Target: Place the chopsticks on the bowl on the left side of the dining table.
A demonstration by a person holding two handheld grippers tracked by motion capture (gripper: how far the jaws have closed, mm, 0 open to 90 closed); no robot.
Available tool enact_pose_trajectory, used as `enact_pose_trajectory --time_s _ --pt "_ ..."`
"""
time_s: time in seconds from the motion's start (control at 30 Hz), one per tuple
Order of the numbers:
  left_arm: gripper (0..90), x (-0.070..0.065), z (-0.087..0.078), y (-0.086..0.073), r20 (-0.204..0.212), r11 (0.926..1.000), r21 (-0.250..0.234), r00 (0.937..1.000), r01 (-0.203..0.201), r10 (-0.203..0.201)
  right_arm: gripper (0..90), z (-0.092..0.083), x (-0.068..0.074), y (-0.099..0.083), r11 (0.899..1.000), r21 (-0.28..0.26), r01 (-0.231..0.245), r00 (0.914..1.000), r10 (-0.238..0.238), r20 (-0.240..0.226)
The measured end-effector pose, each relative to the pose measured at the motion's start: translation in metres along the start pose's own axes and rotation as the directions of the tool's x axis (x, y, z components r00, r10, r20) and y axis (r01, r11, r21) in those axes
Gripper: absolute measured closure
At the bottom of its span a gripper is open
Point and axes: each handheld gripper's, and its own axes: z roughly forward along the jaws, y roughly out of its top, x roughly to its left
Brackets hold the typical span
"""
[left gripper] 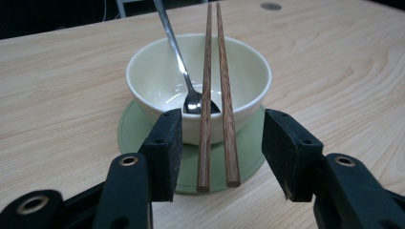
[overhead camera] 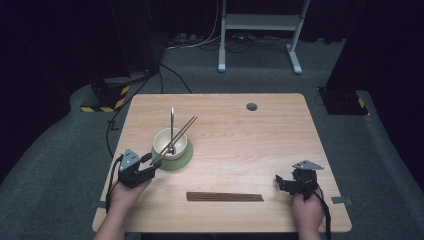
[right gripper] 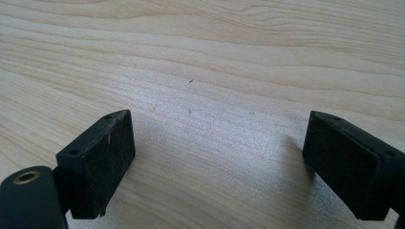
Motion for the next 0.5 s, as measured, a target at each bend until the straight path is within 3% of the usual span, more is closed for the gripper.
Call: enact_pose_trajectory --time_s 0.1,0.5 --pt "49.2 0.0012 0.0054 -0.0017 -0.008 0.9998 0.022 1.0000 -0.005 0.005 10.6 0.0000 0.0000 0.0000 1.000 0.000 0.000 1.0000 0.000 0.000" --pt "68.5 -0.0025 0.0100 -0.0036 0.023 0.9999 -0.006 0.9997 0.009 -0.009 10.7 0.0000 0.0000 0.0000 1.000 0.000 0.001 1.0000 -0.001 0.000"
